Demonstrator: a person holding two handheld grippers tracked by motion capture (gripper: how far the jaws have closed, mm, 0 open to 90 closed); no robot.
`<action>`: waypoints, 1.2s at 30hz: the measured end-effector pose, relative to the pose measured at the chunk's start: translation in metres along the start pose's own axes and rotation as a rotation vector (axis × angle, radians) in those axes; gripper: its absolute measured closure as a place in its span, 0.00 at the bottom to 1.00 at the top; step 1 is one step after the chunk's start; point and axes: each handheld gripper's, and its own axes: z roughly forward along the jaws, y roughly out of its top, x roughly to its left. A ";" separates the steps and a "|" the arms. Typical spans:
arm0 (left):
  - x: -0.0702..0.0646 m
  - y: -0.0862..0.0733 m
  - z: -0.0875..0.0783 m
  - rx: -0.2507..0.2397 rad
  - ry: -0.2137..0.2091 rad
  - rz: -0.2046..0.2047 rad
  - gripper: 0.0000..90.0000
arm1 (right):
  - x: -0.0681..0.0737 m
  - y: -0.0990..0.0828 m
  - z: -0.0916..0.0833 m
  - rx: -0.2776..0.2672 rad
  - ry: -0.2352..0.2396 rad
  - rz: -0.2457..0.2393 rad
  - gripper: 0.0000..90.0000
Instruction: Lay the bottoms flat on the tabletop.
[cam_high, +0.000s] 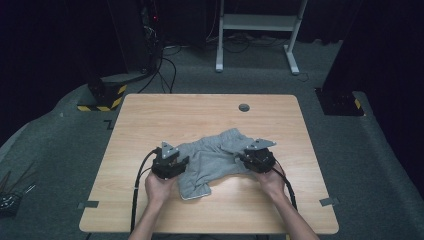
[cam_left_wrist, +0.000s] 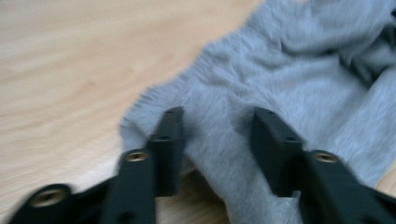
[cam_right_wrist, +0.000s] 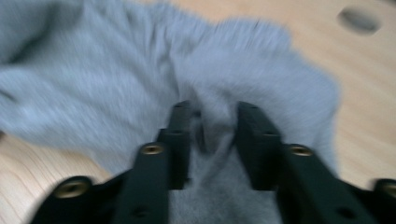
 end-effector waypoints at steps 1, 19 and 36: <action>0.000 -0.001 0.005 0.026 -0.010 0.011 0.77 | 0.000 -0.004 0.005 0.030 0.018 -0.013 0.99; 0.008 -0.015 -0.007 0.048 -0.013 -0.021 0.60 | 0.009 -0.019 -0.040 -0.134 0.054 -0.023 0.78; 0.027 -0.004 0.036 0.226 0.053 -0.098 0.63 | -0.031 0.002 0.020 0.084 0.003 0.097 0.70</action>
